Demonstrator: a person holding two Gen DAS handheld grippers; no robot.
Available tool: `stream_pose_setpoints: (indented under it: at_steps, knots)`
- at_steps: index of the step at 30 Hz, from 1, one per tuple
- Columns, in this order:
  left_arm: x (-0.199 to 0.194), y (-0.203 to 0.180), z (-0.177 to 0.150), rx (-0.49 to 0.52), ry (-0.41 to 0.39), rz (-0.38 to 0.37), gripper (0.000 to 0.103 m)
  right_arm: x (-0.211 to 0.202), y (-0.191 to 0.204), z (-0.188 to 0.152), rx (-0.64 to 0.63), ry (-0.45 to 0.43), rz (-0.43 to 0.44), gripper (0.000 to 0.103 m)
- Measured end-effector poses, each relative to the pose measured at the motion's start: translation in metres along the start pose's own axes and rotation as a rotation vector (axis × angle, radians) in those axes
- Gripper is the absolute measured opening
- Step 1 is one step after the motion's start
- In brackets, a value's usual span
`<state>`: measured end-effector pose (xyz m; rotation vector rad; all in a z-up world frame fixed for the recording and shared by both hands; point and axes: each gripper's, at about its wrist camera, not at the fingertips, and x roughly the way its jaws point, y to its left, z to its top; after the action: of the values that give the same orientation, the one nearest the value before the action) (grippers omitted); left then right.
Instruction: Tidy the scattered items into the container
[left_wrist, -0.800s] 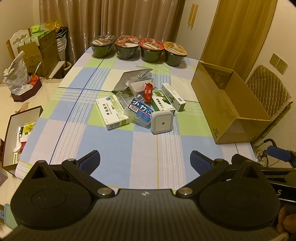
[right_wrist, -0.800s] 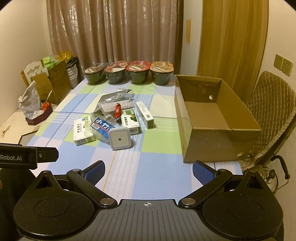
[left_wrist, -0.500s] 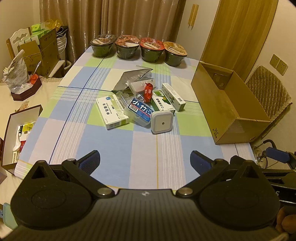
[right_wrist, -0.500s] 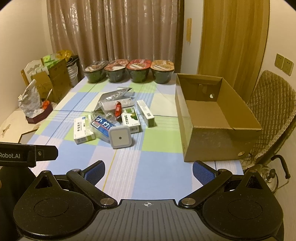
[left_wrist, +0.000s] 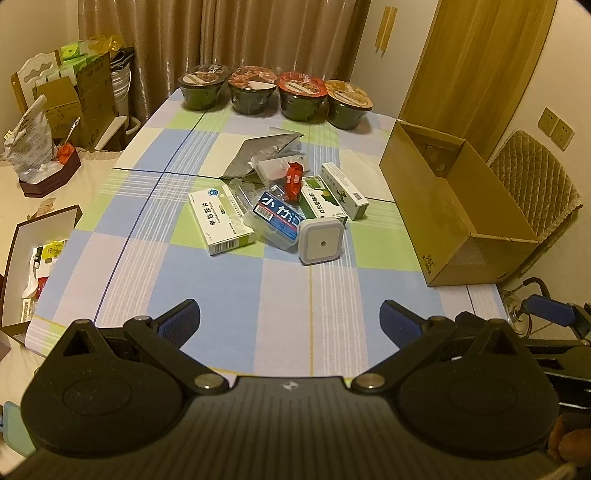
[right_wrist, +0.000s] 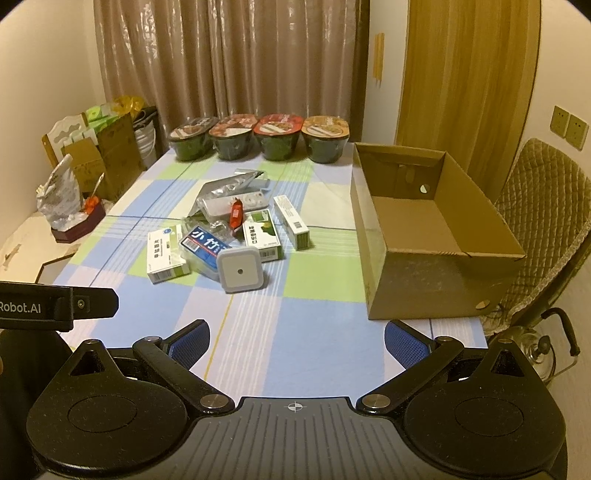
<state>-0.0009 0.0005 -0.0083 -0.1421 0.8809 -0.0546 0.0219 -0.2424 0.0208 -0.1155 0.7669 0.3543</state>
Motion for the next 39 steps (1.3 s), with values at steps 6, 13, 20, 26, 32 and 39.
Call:
stream_pose_setpoints:
  at_steps: [6, 13, 20, 26, 32, 39]
  knots:
    - [0.0, -0.001, 0.002, -0.003, 0.007, -0.003, 0.102, 0.002, -0.002, 0.001, 0.006, 0.011, 0.002, 0.103]
    - [0.003, -0.002, 0.001, -0.001, 0.013, -0.004, 0.102, 0.004, -0.004, 0.001, 0.009, 0.019, 0.005, 0.103]
    - [0.006, -0.001, 0.0, -0.005, 0.024, -0.003, 0.102, 0.008, -0.007, 0.0, 0.016, 0.032, 0.008, 0.103]
    - [0.012, 0.002, -0.001, -0.016, 0.036, 0.001, 0.102, 0.014, -0.006, 0.0, 0.016, 0.046, 0.012, 0.103]
    - [0.019, 0.005, -0.001, -0.028, 0.051, 0.004, 0.102, 0.021, -0.007, -0.001, 0.017, 0.064, 0.013, 0.103]
    - [0.031, 0.006, -0.001, -0.032, 0.073, -0.003, 0.102, 0.032, -0.011, -0.001, 0.029, 0.074, 0.055, 0.103]
